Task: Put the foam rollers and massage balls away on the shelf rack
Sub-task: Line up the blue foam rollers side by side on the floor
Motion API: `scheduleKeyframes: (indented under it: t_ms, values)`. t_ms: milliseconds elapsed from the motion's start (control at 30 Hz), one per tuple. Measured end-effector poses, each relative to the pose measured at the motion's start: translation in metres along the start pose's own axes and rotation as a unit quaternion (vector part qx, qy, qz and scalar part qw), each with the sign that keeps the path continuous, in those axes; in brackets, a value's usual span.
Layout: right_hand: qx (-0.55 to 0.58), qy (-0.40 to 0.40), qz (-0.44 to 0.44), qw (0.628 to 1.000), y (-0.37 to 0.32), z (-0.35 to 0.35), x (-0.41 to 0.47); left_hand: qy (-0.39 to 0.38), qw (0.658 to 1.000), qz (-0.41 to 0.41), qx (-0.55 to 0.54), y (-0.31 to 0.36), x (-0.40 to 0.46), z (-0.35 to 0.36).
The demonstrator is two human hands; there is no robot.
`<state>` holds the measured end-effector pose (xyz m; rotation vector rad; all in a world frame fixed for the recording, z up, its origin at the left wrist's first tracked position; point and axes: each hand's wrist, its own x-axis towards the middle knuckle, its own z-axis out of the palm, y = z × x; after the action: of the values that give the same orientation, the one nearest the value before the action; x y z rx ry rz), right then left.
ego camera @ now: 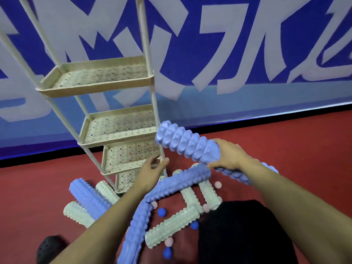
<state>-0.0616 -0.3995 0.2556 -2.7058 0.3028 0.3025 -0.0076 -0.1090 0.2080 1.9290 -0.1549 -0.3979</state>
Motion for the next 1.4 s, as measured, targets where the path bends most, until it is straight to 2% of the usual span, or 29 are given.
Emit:
scheduleKeyframes:
  t_ms: [133, 333, 433, 667, 800, 900, 967, 1100, 1167, 1300, 1400]
  values:
    - [-0.048, -0.035, 0.044, 0.997, 0.068, 0.024, 0.05, -0.034, 0.998, -0.039, 0.038, -0.024, 0.042, 0.038]
    - [-0.062, -0.1, 0.091, 0.989, 0.172, 0.055, 0.131, -0.054, 0.991, -0.076, 0.099, -0.067, 0.115, 0.098]
    - [-0.103, -0.088, 0.085, 0.987, 0.219, 0.074, 0.171, -0.065, 0.987, -0.095, 0.117, -0.093, 0.145, 0.126]
    - [-0.171, -0.121, 0.102, 0.972, 0.327, 0.129, 0.249, -0.06, 0.98, -0.149, 0.117, -0.153, 0.172, 0.165]
    - [-0.239, -0.079, 0.076, 0.965, 0.361, 0.161, 0.261, -0.057, 0.978, -0.173, 0.102, -0.178, 0.177, 0.174]
    - [-0.234, -0.054, 0.058, 0.969, 0.37, 0.193, 0.269, -0.059, 0.976, -0.187, 0.094, -0.193, 0.18, 0.179]
    - [-0.209, -0.078, 0.065, 0.973, 0.368, 0.212, 0.272, -0.066, 0.974, -0.193, 0.095, -0.202, 0.18, 0.182]
    - [-0.131, -0.192, 0.021, 0.972, 0.377, 0.251, 0.279, -0.075, 0.972, -0.204, 0.089, -0.211, 0.178, 0.183]
    - [-0.097, -0.202, 0.048, 0.973, 0.377, 0.263, 0.279, -0.073, 0.973, -0.2, 0.088, -0.209, 0.177, 0.182]
    - [-0.036, -0.153, 0.074, 0.985, 0.353, 0.257, 0.268, -0.077, 0.976, -0.186, 0.086, -0.204, 0.175, 0.176]
    - [0.032, 0.019, 0.098, 0.994, 0.326, 0.256, 0.246, -0.081, 0.976, -0.182, 0.085, -0.201, 0.174, 0.175]
